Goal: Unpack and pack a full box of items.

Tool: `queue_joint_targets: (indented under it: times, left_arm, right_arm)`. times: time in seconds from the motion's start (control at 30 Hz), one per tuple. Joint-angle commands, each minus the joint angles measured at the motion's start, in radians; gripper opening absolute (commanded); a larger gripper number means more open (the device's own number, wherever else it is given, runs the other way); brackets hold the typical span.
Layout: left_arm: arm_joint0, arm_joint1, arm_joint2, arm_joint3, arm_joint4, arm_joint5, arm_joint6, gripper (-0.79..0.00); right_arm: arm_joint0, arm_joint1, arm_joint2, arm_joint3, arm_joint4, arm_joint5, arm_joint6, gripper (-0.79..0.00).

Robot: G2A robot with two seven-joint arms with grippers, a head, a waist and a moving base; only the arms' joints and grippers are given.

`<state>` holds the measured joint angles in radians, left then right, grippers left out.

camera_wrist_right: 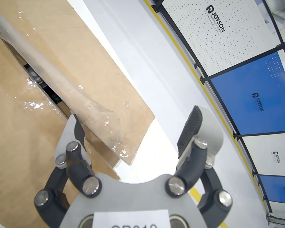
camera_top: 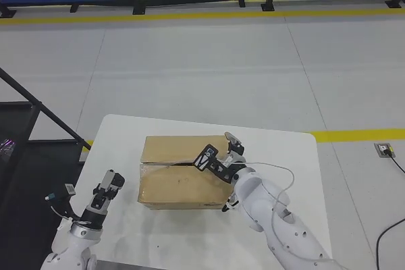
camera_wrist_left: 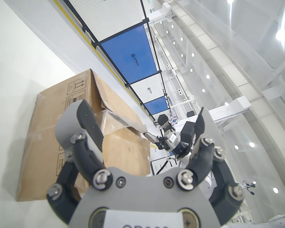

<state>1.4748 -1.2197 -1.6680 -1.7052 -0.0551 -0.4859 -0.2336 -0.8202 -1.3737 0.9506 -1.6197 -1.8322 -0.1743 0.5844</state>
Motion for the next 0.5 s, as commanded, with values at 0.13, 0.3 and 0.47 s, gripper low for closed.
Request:
queue_joint_targets:
  times: [0.13, 0.3, 0.47]
  left_arm:
    - [0.005, 0.0, -0.004, -0.002, -0.003, 0.0, -0.002, 0.0]
    - [0.008, 0.001, -0.004, -0.004, -0.002, 0.0, -0.004, 0.0]
    - [0.009, 0.001, -0.003, -0.005, 0.0, 0.001, -0.006, 0.0]
  right_arm:
    - [0.021, -0.013, -0.006, 0.034, 0.012, 0.018, -0.006, 0.0]
    - [0.047, -0.024, -0.009, 0.066, 0.035, 0.018, -0.02, 0.0]
    - [0.075, -0.037, -0.008, 0.11, 0.06, 0.035, -0.039, 0.0]
